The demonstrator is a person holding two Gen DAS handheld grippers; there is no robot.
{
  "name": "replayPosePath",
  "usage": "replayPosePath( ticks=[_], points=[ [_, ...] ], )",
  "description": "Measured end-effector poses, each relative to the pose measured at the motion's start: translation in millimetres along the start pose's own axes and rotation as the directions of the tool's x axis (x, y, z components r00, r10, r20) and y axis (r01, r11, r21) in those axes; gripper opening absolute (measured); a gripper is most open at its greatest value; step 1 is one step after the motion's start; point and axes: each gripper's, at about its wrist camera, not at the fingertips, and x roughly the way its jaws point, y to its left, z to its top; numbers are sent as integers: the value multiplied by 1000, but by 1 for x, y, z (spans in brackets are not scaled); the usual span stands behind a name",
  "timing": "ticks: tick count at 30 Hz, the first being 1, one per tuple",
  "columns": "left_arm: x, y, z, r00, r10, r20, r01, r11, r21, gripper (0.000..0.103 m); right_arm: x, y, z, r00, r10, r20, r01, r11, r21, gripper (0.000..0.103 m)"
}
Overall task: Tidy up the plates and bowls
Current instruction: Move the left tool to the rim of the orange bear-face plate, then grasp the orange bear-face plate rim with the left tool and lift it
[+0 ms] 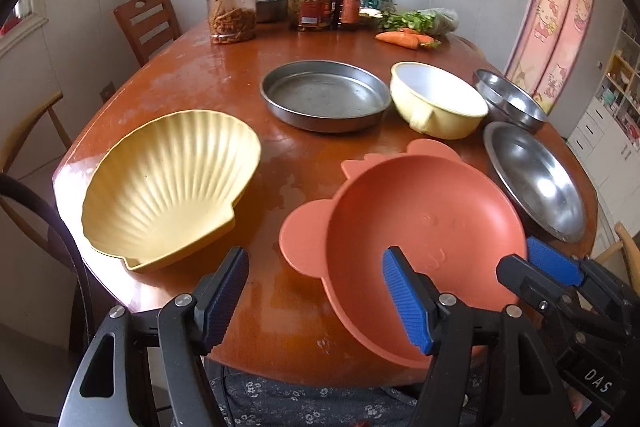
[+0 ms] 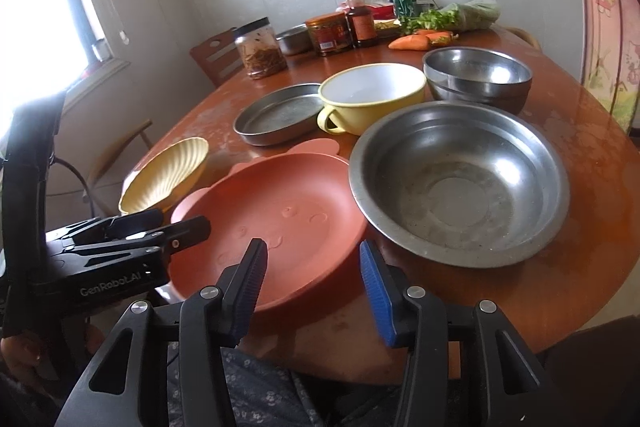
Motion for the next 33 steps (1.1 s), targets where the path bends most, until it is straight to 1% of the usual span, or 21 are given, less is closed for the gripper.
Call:
replayPosePath(
  ticks=[2, 5, 8, 10, 12, 13, 17, 22, 33],
  points=[
    [4, 2, 2, 1000, -1, 0, 1, 1000, -9, 69, 6, -1, 1, 1000, -2, -3, 2, 1000, -4, 49],
    [9, 1, 2, 1000, 18, 0, -18, 1000, -17, 69, 11, 0, 2, 1000, -14, 16, 14, 1000, -17, 49],
    [17, -2, 1, 1000, 14, -18, -14, 1000, -9, 69, 17, 0, 4, 999, -24, 24, 25, 999, -26, 49],
    [20, -5, -1, 1000, 12, -24, -12, 1000, 1, 69, 20, 1, 3, 999, -27, 16, 28, 999, -34, 40],
    [21, -9, -4, 1000, 15, -16, -15, 1000, 16, 68, 21, 4, 2, 1000, -25, 11, 26, 999, -47, 37],
    [21, -11, -4, 1000, 5, -17, -4, 1000, 18, 68, 22, 6, 2, 1000, -28, 11, 29, 998, -54, 37],
    [20, -11, -5, 1000, 8, -8, -8, 1000, 16, 67, 22, 10, 1, 998, -59, 18, 60, 995, -83, 37],
    [9, -8, -7, 1000, 24, 7, -24, 1000, 19, 67, 19, 15, 1, 998, -56, 18, 57, 993, -104, 37],
    [-17, 1, -7, 999, 23, 38, -23, 1000, -2, 67, 9, 29, 3, 999, -37, 34, 41, 991, -129, 37]
  ],
)
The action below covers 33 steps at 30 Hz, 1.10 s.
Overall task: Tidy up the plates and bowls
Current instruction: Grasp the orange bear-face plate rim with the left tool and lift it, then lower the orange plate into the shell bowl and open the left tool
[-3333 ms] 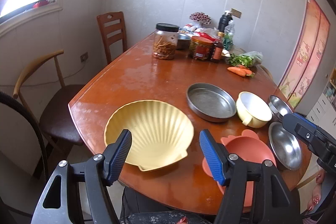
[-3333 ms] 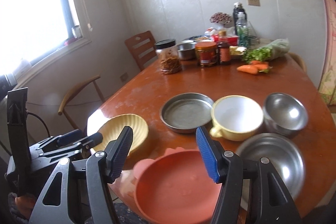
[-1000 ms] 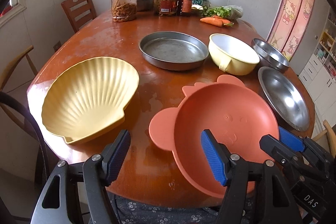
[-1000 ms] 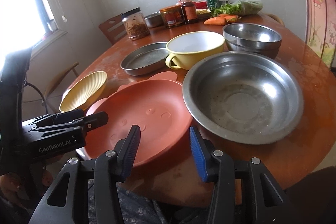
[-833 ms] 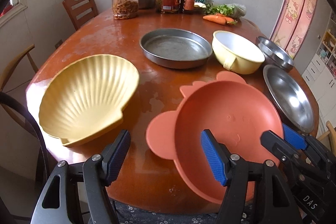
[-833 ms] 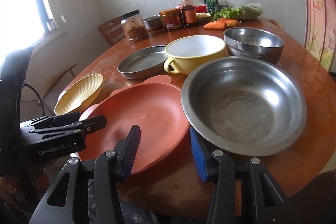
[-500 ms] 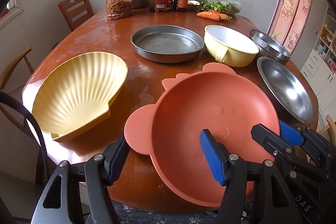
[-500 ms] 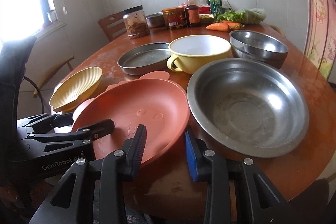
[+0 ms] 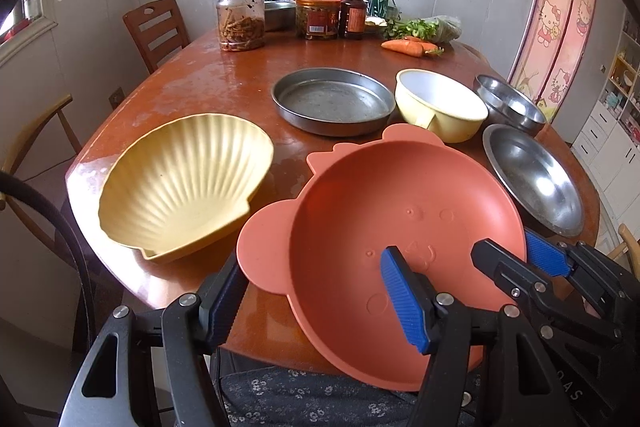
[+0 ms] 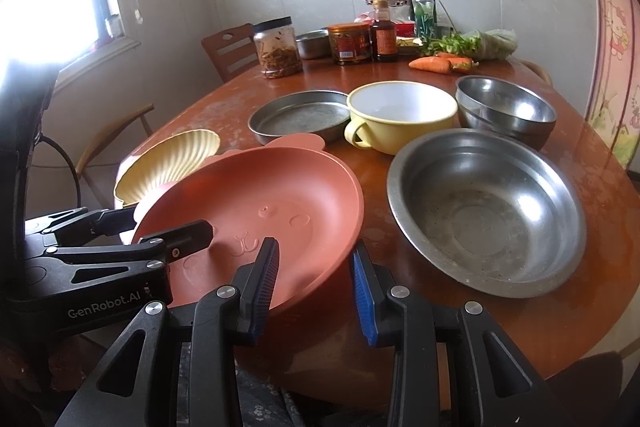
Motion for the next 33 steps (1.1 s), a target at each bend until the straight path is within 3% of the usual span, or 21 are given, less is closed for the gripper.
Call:
replayPosePath(
  ticks=[10, 21, 33],
  points=[
    [-27, 9, 0, 998, -4, 70, 5, 1000, -17, 67, -16, 19, 8, 999, -9, 36, 11, 999, -45, 38],
    [-33, 27, 8, 996, 3, 92, 2, 999, -54, 67, -19, 32, 30, 998, 6, 68, -2, 998, -62, 38],
    [-58, 76, 36, 982, 101, 160, -83, 989, -119, 67, 1, 75, 77, 991, 84, 105, -69, 988, -137, 39]
  ],
)
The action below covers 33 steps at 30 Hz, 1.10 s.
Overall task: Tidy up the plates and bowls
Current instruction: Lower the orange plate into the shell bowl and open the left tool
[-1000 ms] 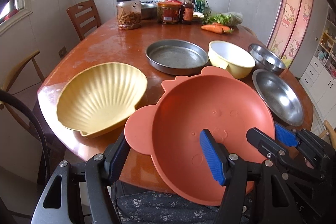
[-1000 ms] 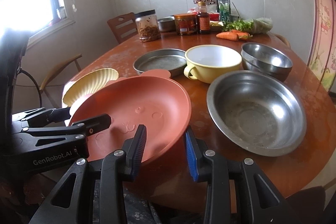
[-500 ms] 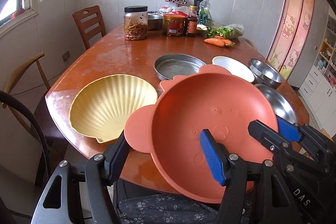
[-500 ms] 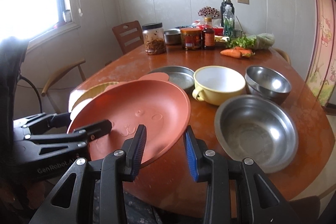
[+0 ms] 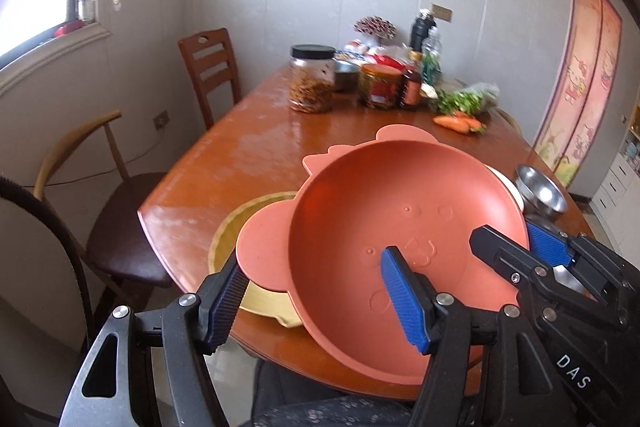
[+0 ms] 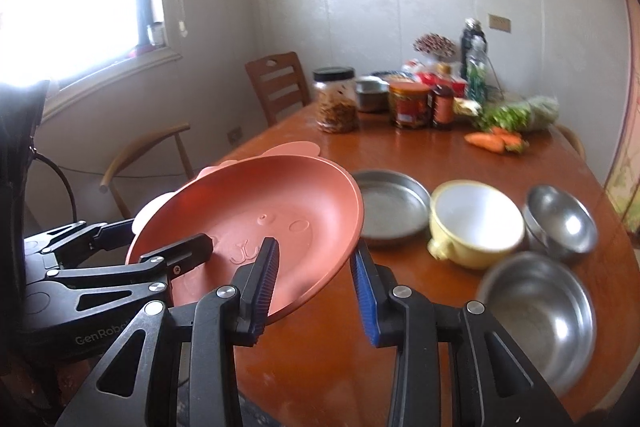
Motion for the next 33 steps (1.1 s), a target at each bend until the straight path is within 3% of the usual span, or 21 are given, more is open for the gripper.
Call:
replayPosePath(
  ticks=[10, 17, 23, 33],
  points=[
    [-4, 33, 13, 998, 53, 38, -51, 998, -30, 67, 20, 32, 27, 998, 52, 25, -51, 998, -47, 39],
    [14, 45, 9, 995, 100, 22, -99, 995, -26, 67, 45, 43, 24, 998, 68, 0, -67, 996, -61, 39],
    [44, 54, 2, 996, 81, -39, -82, 996, -39, 67, 72, 40, 15, 997, 66, -52, -68, 996, -50, 39],
    [73, 55, -4, 988, 119, -95, -120, 993, -13, 67, 105, 34, 1, 990, 70, -118, -74, 997, -28, 39]
  ],
)
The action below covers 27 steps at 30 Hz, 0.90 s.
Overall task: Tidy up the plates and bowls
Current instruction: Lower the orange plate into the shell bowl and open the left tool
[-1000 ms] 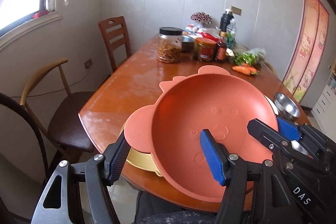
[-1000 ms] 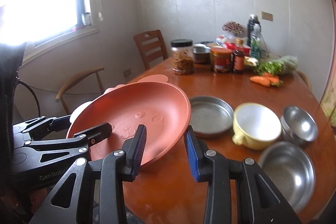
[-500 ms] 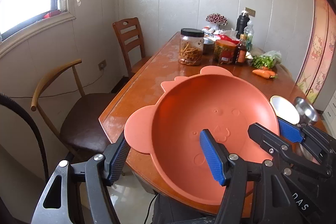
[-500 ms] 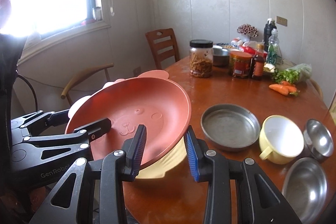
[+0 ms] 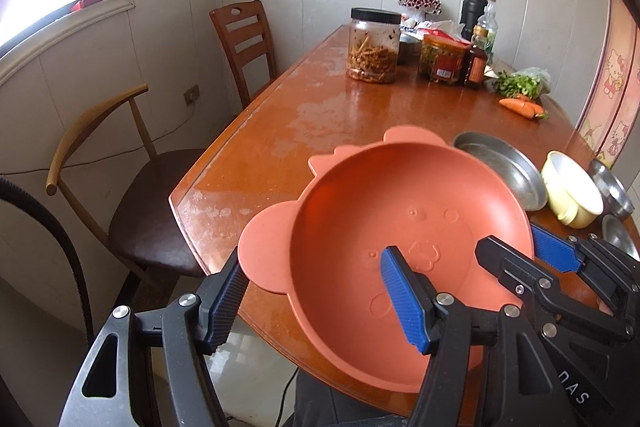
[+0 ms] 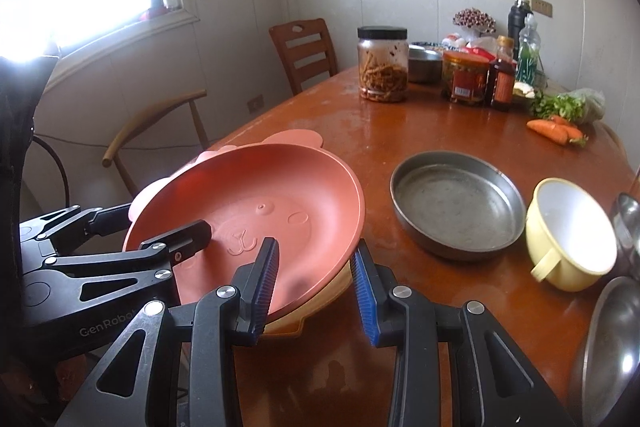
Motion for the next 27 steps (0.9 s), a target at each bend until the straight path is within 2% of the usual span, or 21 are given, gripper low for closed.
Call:
replayPosePath(
  ticks=[9, 13, 27],
  points=[
    [15, -1, -3, 999, 18, -29, -18, 1000, 3, 67, 15, -3, -8, 1000, 2, -29, -2, 1000, -4, 39],
    [20, -3, -4, 998, 52, -30, -52, 999, 13, 67, 17, -2, -9, 1000, -14, -22, 14, 1000, -16, 39],
    [22, 9, -8, 999, 36, -39, -37, 999, -25, 67, 16, 2, -11, 1000, -26, -17, 25, 999, -40, 41]
  ],
)
